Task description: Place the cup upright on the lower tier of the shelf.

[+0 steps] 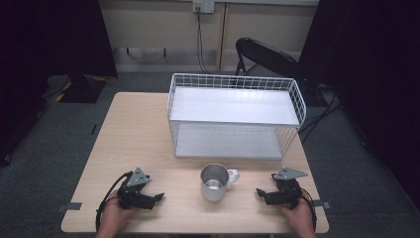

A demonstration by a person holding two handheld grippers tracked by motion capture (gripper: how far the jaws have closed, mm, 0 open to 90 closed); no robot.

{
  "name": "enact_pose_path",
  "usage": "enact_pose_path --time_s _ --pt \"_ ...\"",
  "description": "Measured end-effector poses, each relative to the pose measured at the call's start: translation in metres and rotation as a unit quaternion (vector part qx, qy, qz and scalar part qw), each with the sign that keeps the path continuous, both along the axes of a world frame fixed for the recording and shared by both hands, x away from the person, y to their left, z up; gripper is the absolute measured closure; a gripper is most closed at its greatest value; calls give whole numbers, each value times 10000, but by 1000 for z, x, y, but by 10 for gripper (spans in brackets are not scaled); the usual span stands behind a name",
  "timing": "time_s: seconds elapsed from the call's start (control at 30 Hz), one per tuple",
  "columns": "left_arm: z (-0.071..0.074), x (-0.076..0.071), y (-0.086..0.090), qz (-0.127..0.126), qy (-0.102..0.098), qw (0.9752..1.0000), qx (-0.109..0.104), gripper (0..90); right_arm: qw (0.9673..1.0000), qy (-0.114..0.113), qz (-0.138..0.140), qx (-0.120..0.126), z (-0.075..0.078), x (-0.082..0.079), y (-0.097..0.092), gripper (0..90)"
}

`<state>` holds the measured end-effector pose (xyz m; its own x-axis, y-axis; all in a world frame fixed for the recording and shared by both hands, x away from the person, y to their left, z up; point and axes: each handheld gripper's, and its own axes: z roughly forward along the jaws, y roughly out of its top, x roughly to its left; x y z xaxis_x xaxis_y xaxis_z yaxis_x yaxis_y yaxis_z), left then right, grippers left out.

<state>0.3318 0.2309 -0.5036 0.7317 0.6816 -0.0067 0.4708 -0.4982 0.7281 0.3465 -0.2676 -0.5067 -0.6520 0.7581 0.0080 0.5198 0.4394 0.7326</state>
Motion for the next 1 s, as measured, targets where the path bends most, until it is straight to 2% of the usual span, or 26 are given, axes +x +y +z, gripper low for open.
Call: enact_pose_path --time_s 0.23,0.4,0.47,0.5,0.53,0.57,0.67,0.9,1.0 --pt "0 0 0 -1 -2 10000 -5 132 10000 1 29 17 0 -2 -1 138" --pt "0 0 0 0 -2 10000 -4 133 10000 65 -16 -3 3 -5 -2 191" --pt "0 0 0 -2 -2 10000 -8 133 9999 11 19 164 11 -6 -3 204" --pt "0 0 0 -2 -3 10000 -6 133 9999 11 19 164 11 -6 -3 204" --pt "0 0 0 -2 -1 10000 -8 132 9996 -78 66 247 18 -8 -1 216" --pt "0 0 0 -2 -1 10000 -8 133 9996 -78 66 247 18 -8 -1 216" --pt "0 0 0 -2 -2 10000 -3 133 9990 -231 221 301 31 -11 6 237" --pt "0 0 0 -1 -3 10000 -6 133 9978 -291 516 291 48 -13 25 279" --pt "0 0 0 2 0 10000 -7 133 9973 -210 577 406 55 -13 30 304"
